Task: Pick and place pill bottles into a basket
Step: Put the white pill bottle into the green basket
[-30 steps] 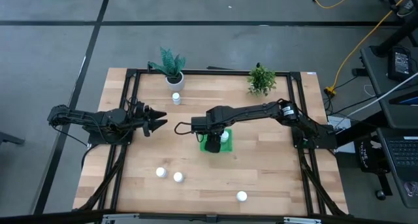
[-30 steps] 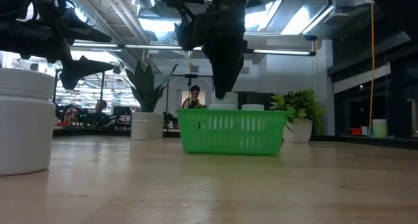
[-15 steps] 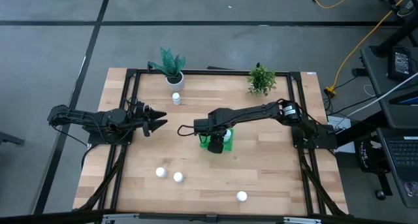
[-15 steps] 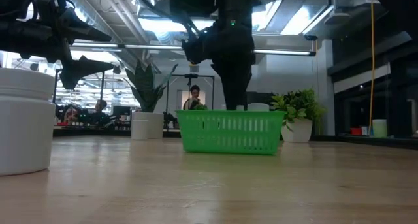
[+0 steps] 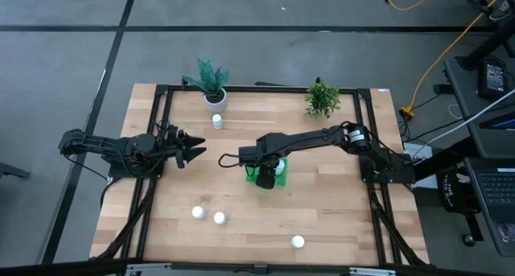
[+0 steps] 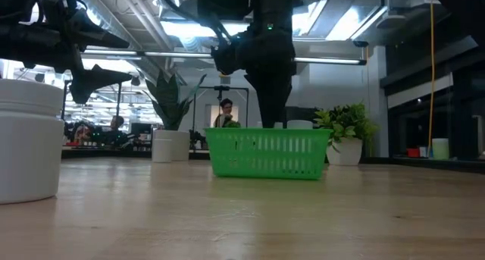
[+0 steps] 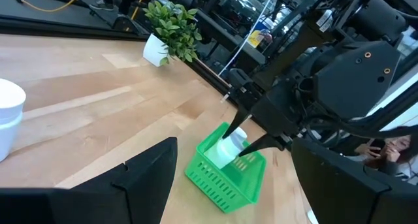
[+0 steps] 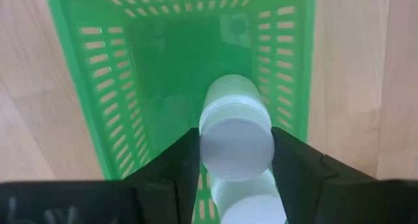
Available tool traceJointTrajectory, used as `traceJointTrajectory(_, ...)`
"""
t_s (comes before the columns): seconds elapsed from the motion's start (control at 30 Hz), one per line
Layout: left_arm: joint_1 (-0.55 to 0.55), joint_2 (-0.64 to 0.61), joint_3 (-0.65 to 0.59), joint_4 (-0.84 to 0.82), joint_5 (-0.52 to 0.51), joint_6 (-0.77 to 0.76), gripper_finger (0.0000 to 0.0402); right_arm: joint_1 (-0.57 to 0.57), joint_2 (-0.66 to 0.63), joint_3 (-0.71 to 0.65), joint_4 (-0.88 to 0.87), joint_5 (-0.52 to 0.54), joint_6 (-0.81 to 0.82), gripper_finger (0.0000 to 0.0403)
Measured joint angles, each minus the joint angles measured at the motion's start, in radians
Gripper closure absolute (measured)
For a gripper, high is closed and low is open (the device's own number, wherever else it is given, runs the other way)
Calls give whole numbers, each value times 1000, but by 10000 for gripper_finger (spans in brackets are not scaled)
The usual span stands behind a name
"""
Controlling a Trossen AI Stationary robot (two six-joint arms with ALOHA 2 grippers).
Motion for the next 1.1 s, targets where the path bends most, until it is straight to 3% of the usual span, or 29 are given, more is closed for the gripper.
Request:
traceJointTrajectory(0.37, 0, 0, 0, 0, 33, 34, 107, -19, -19, -6, 13, 11, 13, 237)
traceJointTrajectory(0.77, 0, 0, 0, -4, 34, 45, 107, -39, -27, -6, 16, 21, 24, 140)
traceJointTrajectory(1.1, 0, 0, 0, -7, 39, 52, 107, -39, -30, 62, -62, 68, 22, 114)
